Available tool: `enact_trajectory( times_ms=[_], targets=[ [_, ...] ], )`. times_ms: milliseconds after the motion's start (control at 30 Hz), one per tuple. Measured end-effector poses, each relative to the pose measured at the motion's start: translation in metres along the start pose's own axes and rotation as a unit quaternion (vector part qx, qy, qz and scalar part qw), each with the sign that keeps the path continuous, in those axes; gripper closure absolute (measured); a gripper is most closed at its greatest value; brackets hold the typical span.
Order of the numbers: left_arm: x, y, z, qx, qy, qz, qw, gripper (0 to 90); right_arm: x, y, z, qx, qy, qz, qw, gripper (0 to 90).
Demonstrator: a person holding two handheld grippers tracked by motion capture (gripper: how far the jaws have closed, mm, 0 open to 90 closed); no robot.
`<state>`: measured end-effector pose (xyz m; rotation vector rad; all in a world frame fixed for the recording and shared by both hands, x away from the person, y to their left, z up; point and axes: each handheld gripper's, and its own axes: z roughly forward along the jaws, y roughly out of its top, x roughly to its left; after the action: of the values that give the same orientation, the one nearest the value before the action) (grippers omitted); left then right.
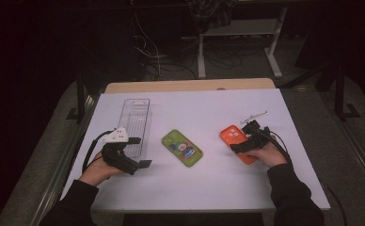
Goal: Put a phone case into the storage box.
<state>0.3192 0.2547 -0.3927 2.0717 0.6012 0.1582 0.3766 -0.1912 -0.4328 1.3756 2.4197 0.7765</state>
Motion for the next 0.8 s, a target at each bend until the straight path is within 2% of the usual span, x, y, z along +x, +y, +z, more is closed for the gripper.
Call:
enact_trajectory(
  times_ms=[200,400,567,600,800],
  targets=[
    [0.0,0.0,0.001,0.0,0.0,0.0,1.0,0.0,0.004,-0.003,0.008,0.018,0.006,0.003,0.9998,0.0],
    [0.0,0.0,0.001,0.0,0.0,0.001,1.0,0.0,0.006,-0.005,0.011,0.027,0.004,-0.005,0.9996,5.6],
    [-0.001,0.0,0.001,0.0,0.0,0.001,1.0,0.0,0.005,-0.005,0.01,0.025,0.0,-0.008,0.9997,8.5],
    [-0.001,0.0,0.001,0.0,0.001,0.0,1.0,0.0,0.005,-0.005,0.01,0.024,-0.002,0.0,0.9997,9.9],
    [0.0,0.0,0.001,0.0,0.002,0.0,1.0,0.0,0.006,-0.008,0.009,0.012,-0.006,-0.006,0.9999,14.3]
  ],
)
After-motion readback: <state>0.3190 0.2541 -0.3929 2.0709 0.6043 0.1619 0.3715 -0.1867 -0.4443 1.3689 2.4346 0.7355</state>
